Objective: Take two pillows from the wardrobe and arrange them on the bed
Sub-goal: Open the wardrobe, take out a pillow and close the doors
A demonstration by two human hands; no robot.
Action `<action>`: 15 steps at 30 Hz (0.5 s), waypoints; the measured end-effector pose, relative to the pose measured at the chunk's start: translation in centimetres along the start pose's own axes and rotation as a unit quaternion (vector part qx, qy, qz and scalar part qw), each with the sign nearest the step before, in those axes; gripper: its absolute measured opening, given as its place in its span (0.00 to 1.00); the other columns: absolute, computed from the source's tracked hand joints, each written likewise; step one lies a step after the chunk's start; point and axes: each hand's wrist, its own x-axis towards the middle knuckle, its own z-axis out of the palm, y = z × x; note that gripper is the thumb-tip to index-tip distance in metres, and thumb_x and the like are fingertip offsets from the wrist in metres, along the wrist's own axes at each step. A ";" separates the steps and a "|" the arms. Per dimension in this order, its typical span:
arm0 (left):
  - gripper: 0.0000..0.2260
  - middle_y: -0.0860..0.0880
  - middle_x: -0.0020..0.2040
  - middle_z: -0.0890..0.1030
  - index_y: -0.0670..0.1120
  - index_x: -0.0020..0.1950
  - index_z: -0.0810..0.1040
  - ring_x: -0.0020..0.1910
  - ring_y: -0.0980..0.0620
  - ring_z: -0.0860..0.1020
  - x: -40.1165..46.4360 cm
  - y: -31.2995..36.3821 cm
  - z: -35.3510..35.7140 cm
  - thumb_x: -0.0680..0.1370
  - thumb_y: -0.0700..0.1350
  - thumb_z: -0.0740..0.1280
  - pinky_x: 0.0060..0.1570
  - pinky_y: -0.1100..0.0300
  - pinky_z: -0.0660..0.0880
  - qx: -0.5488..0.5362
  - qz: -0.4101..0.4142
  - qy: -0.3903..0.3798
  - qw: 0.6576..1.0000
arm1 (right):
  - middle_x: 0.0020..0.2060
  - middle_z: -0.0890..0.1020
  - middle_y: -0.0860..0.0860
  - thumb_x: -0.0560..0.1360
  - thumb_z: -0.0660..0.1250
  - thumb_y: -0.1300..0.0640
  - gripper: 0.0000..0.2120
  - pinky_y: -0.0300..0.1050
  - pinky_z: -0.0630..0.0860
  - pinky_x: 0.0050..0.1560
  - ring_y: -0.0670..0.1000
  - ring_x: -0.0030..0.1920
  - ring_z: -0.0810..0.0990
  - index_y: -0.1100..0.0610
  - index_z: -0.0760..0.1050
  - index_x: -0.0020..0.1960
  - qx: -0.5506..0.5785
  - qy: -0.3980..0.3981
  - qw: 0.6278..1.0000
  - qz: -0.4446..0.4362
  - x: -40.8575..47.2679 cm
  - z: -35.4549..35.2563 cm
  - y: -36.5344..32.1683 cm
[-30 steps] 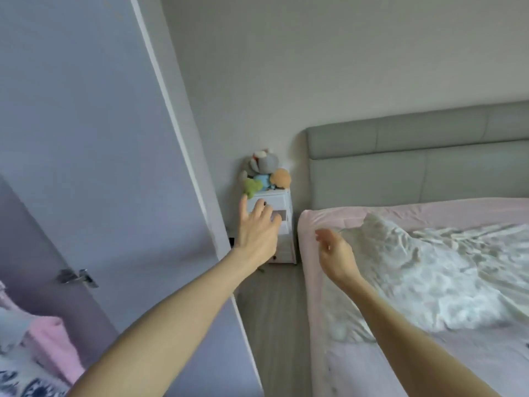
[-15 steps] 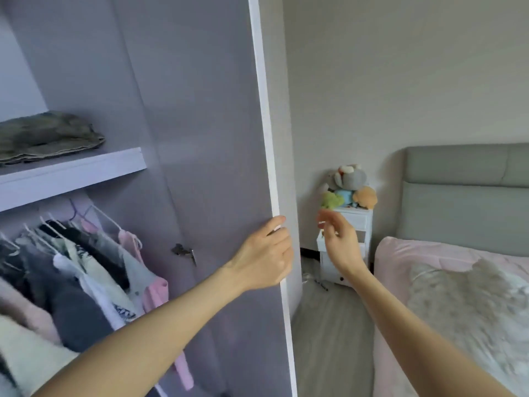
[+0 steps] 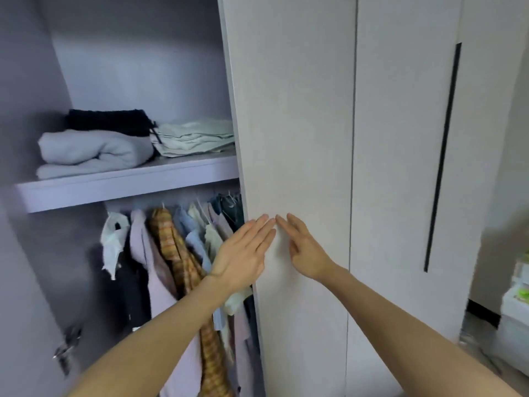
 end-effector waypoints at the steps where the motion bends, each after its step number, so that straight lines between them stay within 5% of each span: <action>1: 0.26 0.46 0.75 0.58 0.43 0.73 0.59 0.75 0.49 0.53 -0.5 -1.4 1.0 0.75 0.47 0.57 0.74 0.48 0.37 0.006 -0.016 -0.030 0.999 | 0.76 0.49 0.58 0.77 0.51 0.71 0.29 0.41 0.50 0.72 0.54 0.75 0.50 0.54 0.50 0.74 -0.009 -0.013 1.000 -0.002 1.5 1.0 -0.3; 3: 0.29 0.47 0.74 0.37 0.43 0.75 0.40 0.71 0.48 0.31 -0.8 -3.3 3.1 0.79 0.47 0.51 0.67 0.48 0.24 0.009 -0.029 -0.085 0.996 | 0.76 0.44 0.57 0.76 0.51 0.72 0.31 0.42 0.49 0.73 0.54 0.76 0.46 0.55 0.46 0.74 -0.046 -0.051 0.998 -0.013 3.5 2.6 -0.1; 6: 0.29 0.47 0.75 0.35 0.43 0.74 0.36 0.73 0.46 0.31 -0.3 -4.6 5.8 0.79 0.44 0.50 0.67 0.49 0.25 -0.002 -0.036 -0.104 0.994 | 0.76 0.42 0.55 0.77 0.50 0.70 0.31 0.45 0.49 0.75 0.53 0.76 0.44 0.55 0.43 0.75 -0.110 -0.077 0.991 0.003 5.4 3.3 0.9; 8: 0.29 0.47 0.77 0.40 0.43 0.75 0.42 0.75 0.45 0.37 0.5 -5.7 7.1 0.78 0.41 0.52 0.71 0.50 0.30 -0.025 -0.044 -0.117 0.992 | 0.76 0.45 0.53 0.78 0.50 0.67 0.29 0.48 0.52 0.75 0.54 0.76 0.45 0.54 0.45 0.75 -0.147 -0.089 0.985 0.018 6.8 3.4 1.2; 10: 0.24 0.46 0.77 0.51 0.43 0.73 0.59 0.76 0.47 0.45 1.2 -6.2 7.4 0.76 0.40 0.56 0.74 0.48 0.41 -0.091 -0.085 -0.088 0.988 | 0.76 0.51 0.54 0.78 0.51 0.65 0.26 0.50 0.55 0.74 0.54 0.75 0.50 0.55 0.51 0.75 -0.156 -0.067 0.985 0.019 7.1 3.4 1.0; 12: 0.16 0.45 0.70 0.70 0.43 0.59 0.76 0.73 0.47 0.63 1.6 -5.8 6.2 0.72 0.39 0.64 0.70 0.45 0.60 -0.148 -0.136 -0.010 0.980 | 0.73 0.62 0.54 0.77 0.53 0.66 0.23 0.49 0.61 0.72 0.54 0.73 0.59 0.57 0.60 0.72 -0.127 -0.007 0.992 0.008 6.7 3.6 0.6; 15: 0.13 0.45 0.57 0.81 0.44 0.51 0.81 0.60 0.46 0.77 0.4 -5.2 5.0 0.67 0.37 0.70 0.61 0.45 0.70 -0.195 -0.247 0.098 0.944 | 0.65 0.74 0.56 0.75 0.57 0.69 0.20 0.47 0.68 0.65 0.56 0.65 0.71 0.60 0.70 0.65 -0.076 0.039 0.995 -0.053 5.9 5.1 -0.9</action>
